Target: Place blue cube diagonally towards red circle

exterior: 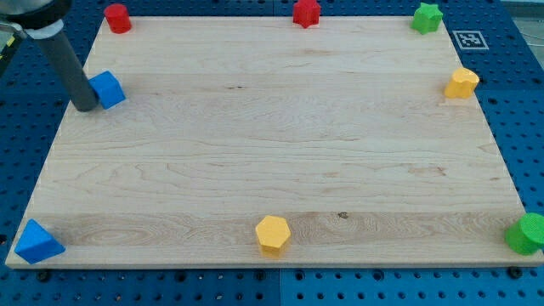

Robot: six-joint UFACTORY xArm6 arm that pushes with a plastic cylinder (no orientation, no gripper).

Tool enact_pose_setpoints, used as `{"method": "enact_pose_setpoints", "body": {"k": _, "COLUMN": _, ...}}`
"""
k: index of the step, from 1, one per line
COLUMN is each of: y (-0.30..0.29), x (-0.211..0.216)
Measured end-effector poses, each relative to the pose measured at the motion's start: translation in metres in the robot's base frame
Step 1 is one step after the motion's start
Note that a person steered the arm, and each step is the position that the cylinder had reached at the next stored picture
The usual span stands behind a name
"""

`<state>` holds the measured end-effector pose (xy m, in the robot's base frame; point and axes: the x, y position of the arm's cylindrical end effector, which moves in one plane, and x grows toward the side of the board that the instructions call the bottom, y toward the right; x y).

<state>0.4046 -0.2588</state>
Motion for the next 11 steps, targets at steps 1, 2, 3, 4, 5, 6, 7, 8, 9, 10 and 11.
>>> {"method": "enact_pose_setpoints", "body": {"k": 1, "y": 0.027, "x": 0.024}}
{"method": "enact_pose_setpoints", "body": {"k": 2, "y": 0.049, "x": 0.036}}
{"method": "enact_pose_setpoints", "body": {"k": 3, "y": 0.035, "x": 0.033}}
{"method": "enact_pose_setpoints", "body": {"k": 4, "y": -0.023, "x": 0.030}}
{"method": "enact_pose_setpoints", "body": {"k": 5, "y": -0.044, "x": 0.008}}
{"method": "enact_pose_setpoints", "body": {"k": 6, "y": -0.029, "x": -0.017}}
{"method": "enact_pose_setpoints", "body": {"k": 7, "y": 0.013, "x": -0.028}}
{"method": "enact_pose_setpoints", "body": {"k": 8, "y": 0.053, "x": -0.025}}
{"method": "enact_pose_setpoints", "body": {"k": 9, "y": 0.084, "x": -0.022}}
{"method": "enact_pose_setpoints", "body": {"k": 10, "y": 0.090, "x": -0.029}}
{"method": "enact_pose_setpoints", "body": {"k": 11, "y": 0.080, "x": -0.030}}
